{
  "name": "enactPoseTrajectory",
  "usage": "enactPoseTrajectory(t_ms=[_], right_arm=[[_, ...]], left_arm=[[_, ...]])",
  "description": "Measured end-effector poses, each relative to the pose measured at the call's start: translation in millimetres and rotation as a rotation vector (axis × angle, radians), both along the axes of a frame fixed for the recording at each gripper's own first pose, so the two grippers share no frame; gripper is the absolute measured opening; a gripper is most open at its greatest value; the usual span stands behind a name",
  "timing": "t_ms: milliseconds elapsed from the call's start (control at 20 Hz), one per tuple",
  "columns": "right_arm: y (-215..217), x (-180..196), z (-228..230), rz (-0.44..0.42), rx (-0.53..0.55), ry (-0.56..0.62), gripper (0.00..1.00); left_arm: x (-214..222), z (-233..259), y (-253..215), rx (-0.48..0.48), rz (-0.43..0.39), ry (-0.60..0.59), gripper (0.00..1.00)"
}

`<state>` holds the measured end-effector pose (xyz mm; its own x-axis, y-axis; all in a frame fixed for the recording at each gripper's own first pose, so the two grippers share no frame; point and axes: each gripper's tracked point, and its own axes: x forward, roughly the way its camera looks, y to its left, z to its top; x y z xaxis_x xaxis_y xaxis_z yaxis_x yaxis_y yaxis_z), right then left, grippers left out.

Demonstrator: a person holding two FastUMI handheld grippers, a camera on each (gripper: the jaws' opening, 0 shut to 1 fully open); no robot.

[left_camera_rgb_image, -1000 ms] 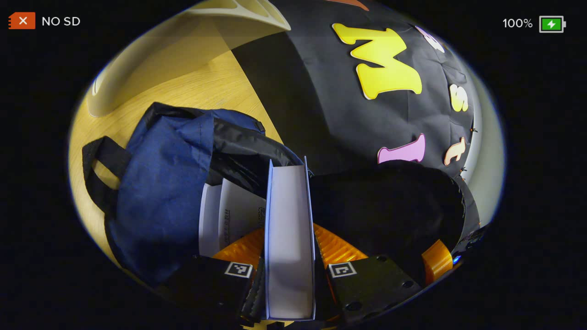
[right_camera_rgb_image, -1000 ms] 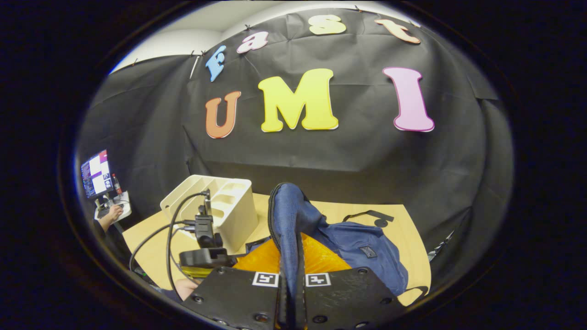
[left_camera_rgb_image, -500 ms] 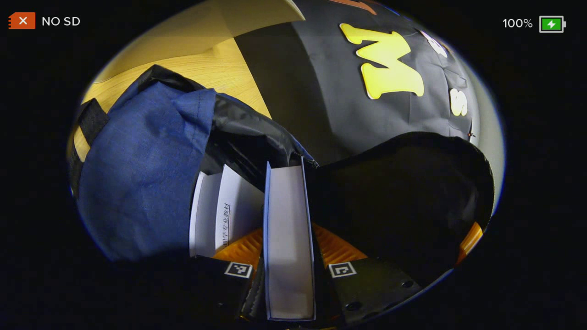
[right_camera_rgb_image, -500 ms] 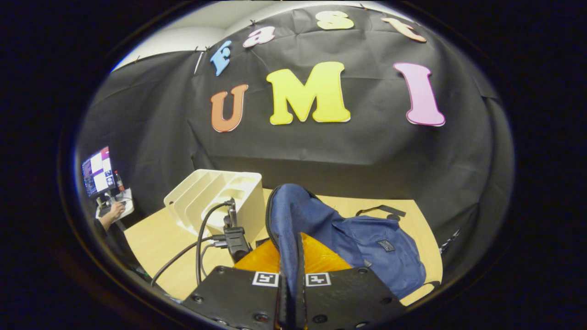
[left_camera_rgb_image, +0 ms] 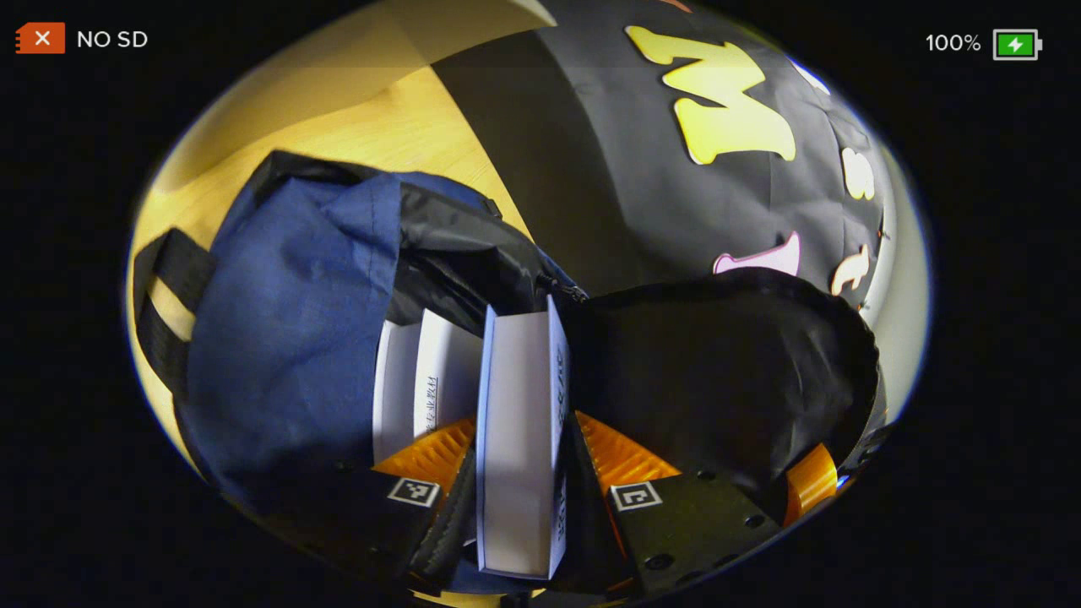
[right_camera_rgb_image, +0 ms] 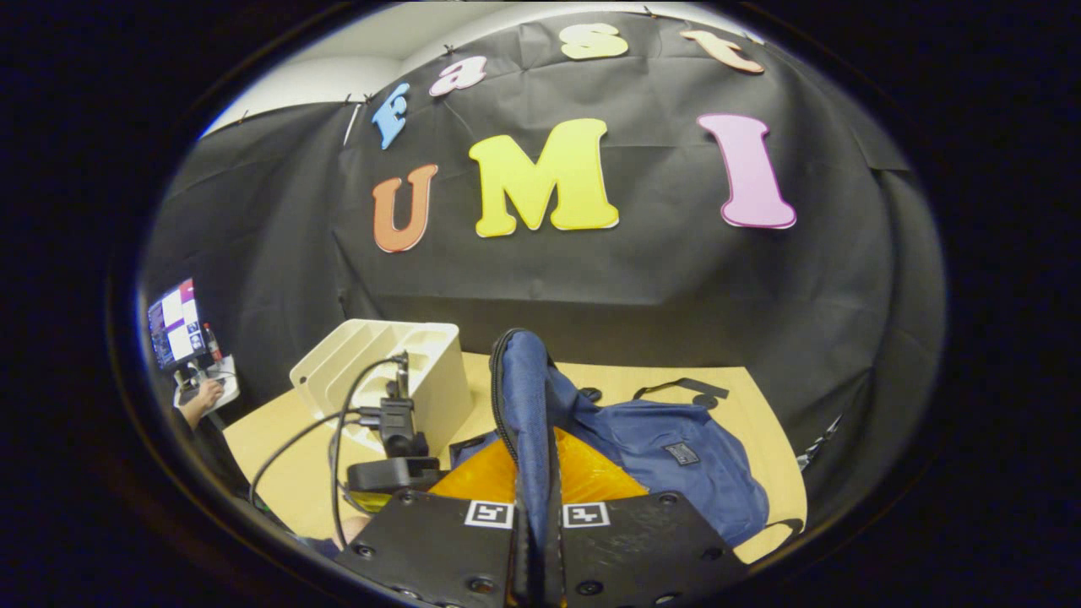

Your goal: Open the schoolbag, grab two books from the bookshelf and put them into the schoolbag.

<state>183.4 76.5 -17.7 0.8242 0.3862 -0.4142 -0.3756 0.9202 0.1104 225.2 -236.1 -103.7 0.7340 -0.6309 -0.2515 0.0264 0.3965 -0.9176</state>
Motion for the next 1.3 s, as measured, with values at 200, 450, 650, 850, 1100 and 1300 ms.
enactPoseTrajectory(t_ms=[200,450,650,850,1100,1300], right_arm=[[-6.5,-0.4,-9.3,-0.027,-0.003,0.018,0.07],[-19.3,-3.4,-18.5,-0.081,-0.010,0.037,0.07],[-26.1,-9.1,-23.8,-0.109,-0.026,0.049,0.07],[-34.2,-13.9,-31.4,-0.150,-0.043,0.061,0.08],[-41.9,-26.1,-47.4,-0.209,-0.029,0.116,0.09],[-47.1,-44.5,-64.2,-0.242,-0.032,0.142,0.24]], left_arm=[[2.5,3.3,31.8,0.161,0.090,-0.048,0.62],[-20.1,21.3,35.6,0.184,0.061,-0.121,0.63],[-35.3,39.9,41.8,0.253,0.061,-0.205,0.63],[-55.9,54.6,56.5,0.301,0.081,-0.260,0.63],[-88.6,70.4,91.5,0.386,0.149,-0.349,0.62],[-115.4,78.0,124.2,0.524,0.195,-0.440,0.64]])
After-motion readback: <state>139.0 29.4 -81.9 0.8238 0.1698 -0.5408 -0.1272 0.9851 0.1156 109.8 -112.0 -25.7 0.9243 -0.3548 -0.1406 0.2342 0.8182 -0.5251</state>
